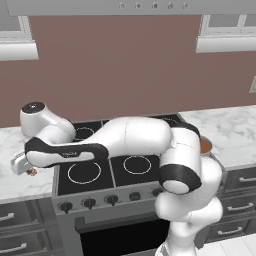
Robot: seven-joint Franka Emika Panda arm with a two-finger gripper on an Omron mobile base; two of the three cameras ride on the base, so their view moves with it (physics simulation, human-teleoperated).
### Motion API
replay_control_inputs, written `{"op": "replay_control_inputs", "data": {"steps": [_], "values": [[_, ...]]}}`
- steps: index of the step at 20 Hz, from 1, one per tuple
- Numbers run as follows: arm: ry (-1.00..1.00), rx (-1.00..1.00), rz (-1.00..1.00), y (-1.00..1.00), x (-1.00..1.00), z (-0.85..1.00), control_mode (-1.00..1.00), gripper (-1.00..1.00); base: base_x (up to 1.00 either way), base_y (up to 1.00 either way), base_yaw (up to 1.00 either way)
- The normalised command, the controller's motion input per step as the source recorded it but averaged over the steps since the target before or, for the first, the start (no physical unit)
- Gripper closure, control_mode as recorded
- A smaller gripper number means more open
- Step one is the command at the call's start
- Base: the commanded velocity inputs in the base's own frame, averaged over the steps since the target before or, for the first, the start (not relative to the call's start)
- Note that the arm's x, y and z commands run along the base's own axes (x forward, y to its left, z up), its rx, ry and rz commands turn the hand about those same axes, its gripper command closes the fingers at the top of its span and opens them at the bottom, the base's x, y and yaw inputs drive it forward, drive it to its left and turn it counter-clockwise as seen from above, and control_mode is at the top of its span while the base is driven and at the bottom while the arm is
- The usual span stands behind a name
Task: Pick up the sugar cube(s) and place them in the saucepan with hot chocolate.
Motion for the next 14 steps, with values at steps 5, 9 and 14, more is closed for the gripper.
{"op": "replay_control_inputs", "data": {"steps": [5, 9, 14], "values": [[0.0, -0.04, 0.01, 0.17, 0.03, -0.34, -1.0, -1.0, 0.0, 0.0, 0.0], [0.0, -0.09, -0.01, 0.0, 0.22, -0.37, -1.0, -1.0, 0.0, 0.0, 0.0], [0.0, -0.08, -0.1, 0.0, 0.31, -0.33, -1.0, -1.0, 0.0, 0.0, 0.0]]}}
